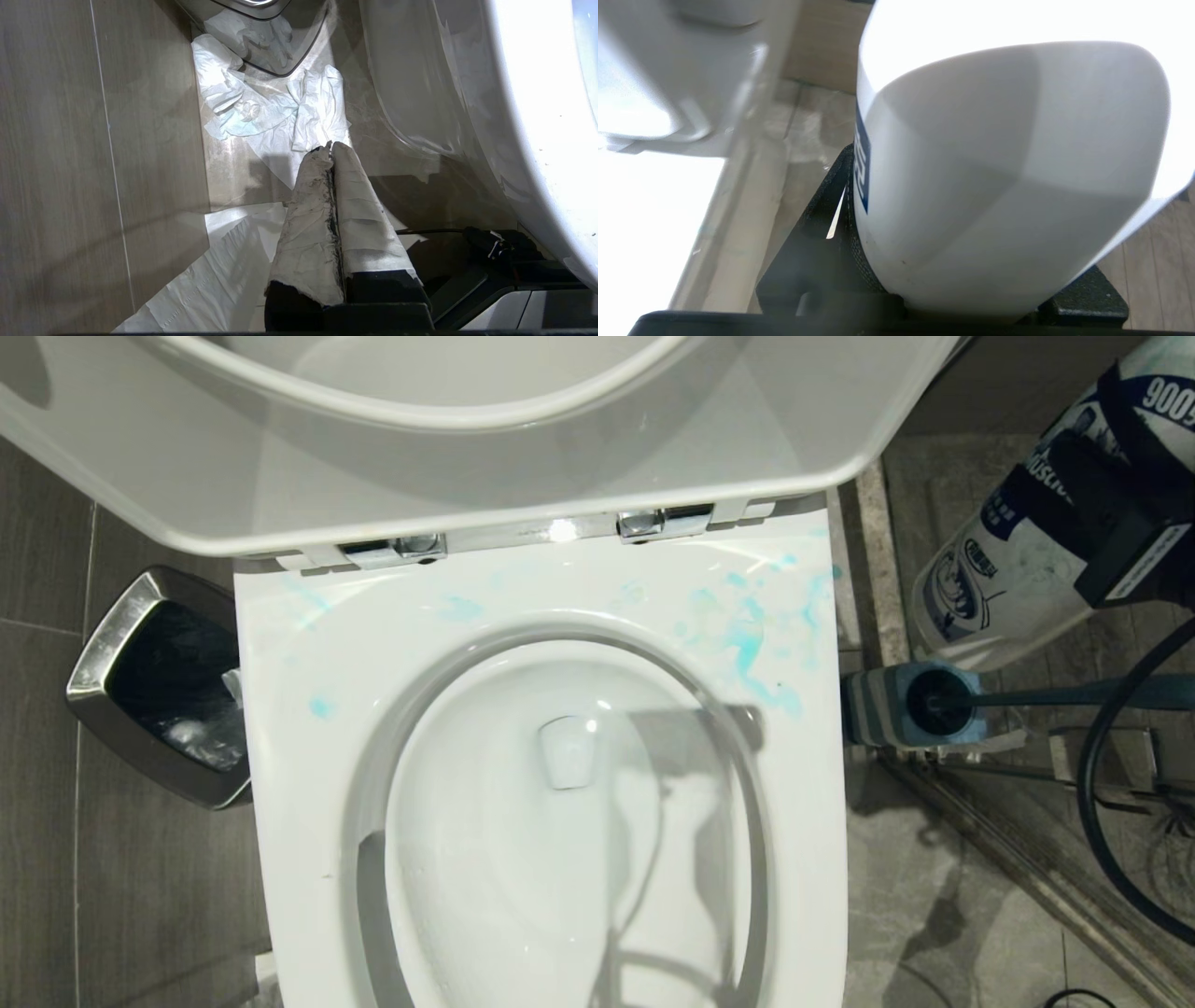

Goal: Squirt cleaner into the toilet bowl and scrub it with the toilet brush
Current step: Pour in the cleaning agent

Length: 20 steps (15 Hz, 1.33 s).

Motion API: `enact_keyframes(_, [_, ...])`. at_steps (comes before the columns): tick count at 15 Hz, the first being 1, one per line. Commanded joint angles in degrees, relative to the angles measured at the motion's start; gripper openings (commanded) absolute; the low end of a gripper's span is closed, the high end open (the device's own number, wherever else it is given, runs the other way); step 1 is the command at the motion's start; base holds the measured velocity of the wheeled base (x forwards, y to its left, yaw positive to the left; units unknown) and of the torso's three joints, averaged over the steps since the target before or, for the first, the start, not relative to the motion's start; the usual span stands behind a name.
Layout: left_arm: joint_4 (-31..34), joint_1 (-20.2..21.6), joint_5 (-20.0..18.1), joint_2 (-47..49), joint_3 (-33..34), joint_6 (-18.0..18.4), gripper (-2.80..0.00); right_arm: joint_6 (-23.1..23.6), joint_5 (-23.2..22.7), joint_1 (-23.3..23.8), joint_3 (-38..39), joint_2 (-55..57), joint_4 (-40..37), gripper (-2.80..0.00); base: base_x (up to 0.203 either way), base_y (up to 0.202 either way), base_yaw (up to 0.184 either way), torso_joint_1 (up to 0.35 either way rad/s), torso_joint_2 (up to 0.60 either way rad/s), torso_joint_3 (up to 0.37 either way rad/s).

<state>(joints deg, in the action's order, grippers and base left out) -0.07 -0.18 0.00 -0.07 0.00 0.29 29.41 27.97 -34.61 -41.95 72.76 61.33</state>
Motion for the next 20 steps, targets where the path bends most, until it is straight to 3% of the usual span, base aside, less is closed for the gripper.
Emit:
enact_keyframes(1, [-0.02,0.01,0.0,0.07,0.0,-0.03,-2.8,2.42,0.16,-1.41,0.38,0.16,0.37,-2.8,0.0,0.0,0.0,0.0,0.0,0.0])
enact_keyframes(10, [-0.02,0.01,0.0,0.07,0.0,0.15,-2.8,5.95,0.6,-1.43,1.96,3.59,0.79,-2.8,0.0,0.0,0.0,0.001,0.0,0.004])
enact_keyframes(16, [-0.02,0.01,0.0,0.07,0.0,0.23,-2.8,11.51,0.51,-2.84,1.32,3.15,0.81,-2.8,0.0,0.0,0.0,0.001,0.0,0.166])
enact_keyframes(20, [-0.02,0.01,0.0,0.07,0.0,0.23,-2.8,11.72,0.42,-3.0,1.16,2.91,0.72,-2.8,0.0,0.0,0.0,-0.001,0.0,0.201])
